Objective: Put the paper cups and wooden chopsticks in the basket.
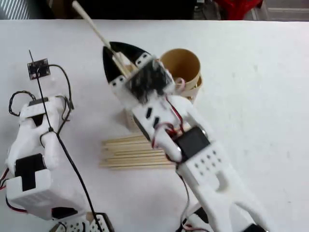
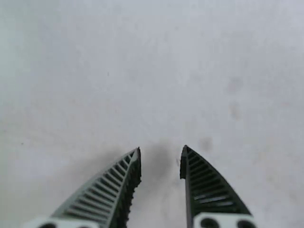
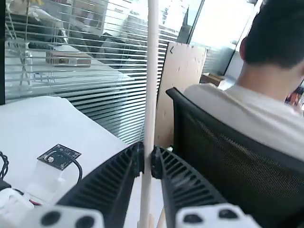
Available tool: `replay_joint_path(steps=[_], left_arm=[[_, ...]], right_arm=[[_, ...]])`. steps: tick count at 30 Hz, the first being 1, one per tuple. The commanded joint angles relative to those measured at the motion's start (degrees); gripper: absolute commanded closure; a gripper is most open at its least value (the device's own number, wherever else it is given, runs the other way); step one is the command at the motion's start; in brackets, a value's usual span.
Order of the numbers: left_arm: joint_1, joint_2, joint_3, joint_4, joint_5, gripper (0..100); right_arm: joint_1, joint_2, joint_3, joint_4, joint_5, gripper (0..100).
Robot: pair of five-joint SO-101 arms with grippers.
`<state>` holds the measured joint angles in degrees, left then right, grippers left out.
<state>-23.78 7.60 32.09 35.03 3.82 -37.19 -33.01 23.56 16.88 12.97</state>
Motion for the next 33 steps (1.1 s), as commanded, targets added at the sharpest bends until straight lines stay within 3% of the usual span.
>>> replay_joint_path(steps=[1, 7, 14, 21, 23, 28, 33], left_arm=[[0.7, -0.3, -1.4, -1.0, -0.8, 85], [0.7, -0.3, -1.5, -1.0, -0.8, 85], [0.7, -0.3, -1.4, -1.0, -0.8, 85], [0.7, -0.3, -1.4, -1.0, -0.8, 85], [0.7, -0.3, -1.4, -1.0, -0.8, 85], [0.7, -0.3, -1.4, -1.0, -0.8, 85], [0.7, -0.3, -1.4, -1.0, -0.8, 85]], right_arm=[[3.6, 2.3, -3.7, -1.9, -8.3, 98.1], [7.3, 2.0, -0.6, -1.4, -8.7, 97.4], [7.1, -2.6, 4.6, -0.7, -8.5, 84.3], [7.2, -9.6, 4.9, 19.1, -8.4, 91.1], [7.5, -12.6, 4.9, 29.4, -4.4, 93.5], [3.1, -17.3, 5.2, 48.9, 14.5, 93.2], [-2.3, -18.2, 12.7, 52.5, 19.6, 91.7]])
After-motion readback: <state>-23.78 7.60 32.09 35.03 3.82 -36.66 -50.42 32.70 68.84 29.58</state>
